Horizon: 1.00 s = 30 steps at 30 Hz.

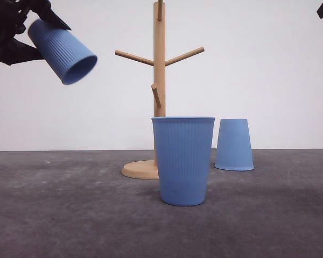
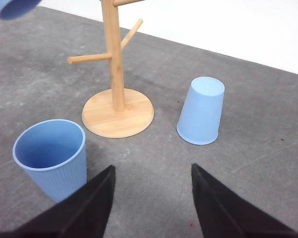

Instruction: Place three cups

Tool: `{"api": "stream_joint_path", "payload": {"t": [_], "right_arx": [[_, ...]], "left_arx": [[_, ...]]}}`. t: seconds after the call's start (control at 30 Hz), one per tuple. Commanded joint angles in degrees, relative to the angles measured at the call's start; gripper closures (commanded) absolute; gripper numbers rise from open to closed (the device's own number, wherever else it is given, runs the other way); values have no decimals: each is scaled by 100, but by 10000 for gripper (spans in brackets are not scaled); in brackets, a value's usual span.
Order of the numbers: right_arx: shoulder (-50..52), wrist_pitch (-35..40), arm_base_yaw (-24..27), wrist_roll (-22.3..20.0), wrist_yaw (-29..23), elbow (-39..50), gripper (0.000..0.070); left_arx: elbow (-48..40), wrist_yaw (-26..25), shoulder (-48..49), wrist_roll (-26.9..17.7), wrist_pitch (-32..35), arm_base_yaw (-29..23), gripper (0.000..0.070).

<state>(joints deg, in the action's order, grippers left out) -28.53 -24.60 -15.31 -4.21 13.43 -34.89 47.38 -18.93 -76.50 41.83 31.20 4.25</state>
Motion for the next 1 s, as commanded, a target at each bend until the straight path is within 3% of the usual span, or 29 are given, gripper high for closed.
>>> {"api": "stream_joint_path", "payload": {"t": [0.0, 0.3, 0.63, 0.97], "right_arx": [[-17, 57, -20, 81, 9, -46, 391], [-20, 61, -20, 79, 9, -46, 391], [-20, 59, -20, 81, 10, -46, 391], [-19, 57, -20, 80, 11, -46, 391]], "left_arx": [[61, 189, -66, 286, 463, 65, 398], [74, 482, -108, -252, 852, 558, 388], [271, 539, -631, 170, 1216, 638, 389], [563, 301, -1020, 239, 1342, 784, 389]]}}
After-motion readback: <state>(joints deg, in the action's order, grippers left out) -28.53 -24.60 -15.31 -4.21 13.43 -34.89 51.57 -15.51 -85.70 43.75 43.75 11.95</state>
